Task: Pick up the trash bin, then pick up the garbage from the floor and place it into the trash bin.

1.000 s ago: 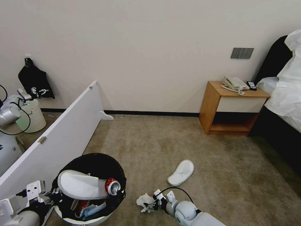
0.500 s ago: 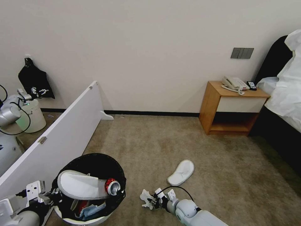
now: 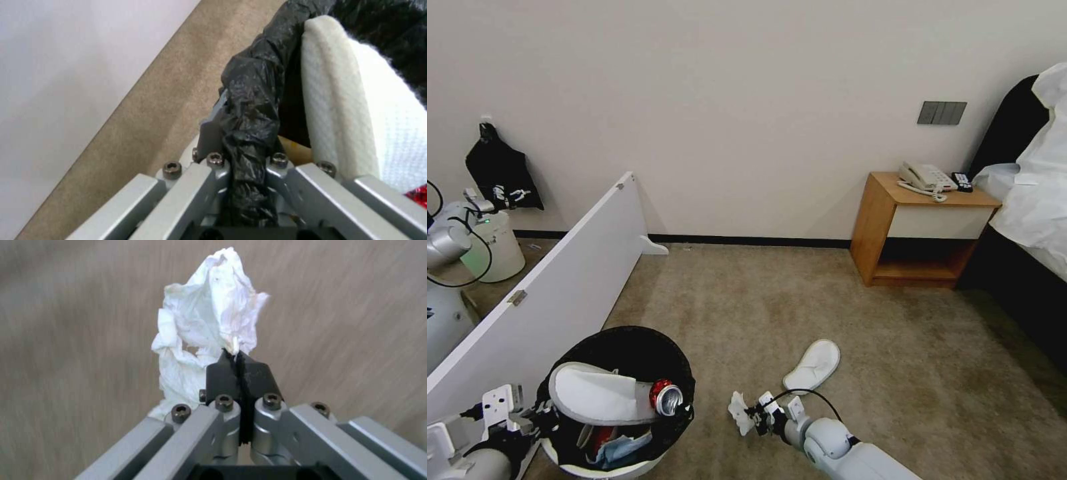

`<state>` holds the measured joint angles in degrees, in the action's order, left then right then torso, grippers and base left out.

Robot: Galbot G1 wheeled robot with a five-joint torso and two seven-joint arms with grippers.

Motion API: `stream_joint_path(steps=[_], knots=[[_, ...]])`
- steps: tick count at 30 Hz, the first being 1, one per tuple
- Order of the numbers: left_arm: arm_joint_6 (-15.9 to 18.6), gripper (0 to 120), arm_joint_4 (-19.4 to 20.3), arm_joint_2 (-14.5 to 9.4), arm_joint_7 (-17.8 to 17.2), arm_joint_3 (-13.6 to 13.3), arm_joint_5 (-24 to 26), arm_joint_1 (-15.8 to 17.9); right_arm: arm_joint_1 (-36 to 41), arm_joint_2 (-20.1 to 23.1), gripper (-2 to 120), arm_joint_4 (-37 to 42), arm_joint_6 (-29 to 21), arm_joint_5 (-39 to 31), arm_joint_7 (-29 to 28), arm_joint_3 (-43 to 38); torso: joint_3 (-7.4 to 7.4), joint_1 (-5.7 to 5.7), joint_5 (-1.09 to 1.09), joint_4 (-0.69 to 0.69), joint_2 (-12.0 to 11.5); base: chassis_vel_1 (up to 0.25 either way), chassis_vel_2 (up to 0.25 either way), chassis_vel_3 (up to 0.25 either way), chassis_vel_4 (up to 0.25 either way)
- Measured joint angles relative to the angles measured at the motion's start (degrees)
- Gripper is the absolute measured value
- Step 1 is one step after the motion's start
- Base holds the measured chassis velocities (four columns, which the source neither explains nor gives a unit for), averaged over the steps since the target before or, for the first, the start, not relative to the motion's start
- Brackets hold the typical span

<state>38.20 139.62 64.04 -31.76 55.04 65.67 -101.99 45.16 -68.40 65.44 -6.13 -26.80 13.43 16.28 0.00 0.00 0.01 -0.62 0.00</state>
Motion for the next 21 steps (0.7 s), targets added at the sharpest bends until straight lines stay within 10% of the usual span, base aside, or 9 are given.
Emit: stream_joint_path(steps=[21], knots=[[0.1, 2, 0.1, -1.4, 0.2, -2.7, -0.3, -0.1, -12.3, 8.3, 0, 38.3, 9.8, -23.0, 4.5, -0.1, 0.00, 0.00, -0.02, 0.01, 0.0, 0.000, 0.000, 0.000, 0.000]])
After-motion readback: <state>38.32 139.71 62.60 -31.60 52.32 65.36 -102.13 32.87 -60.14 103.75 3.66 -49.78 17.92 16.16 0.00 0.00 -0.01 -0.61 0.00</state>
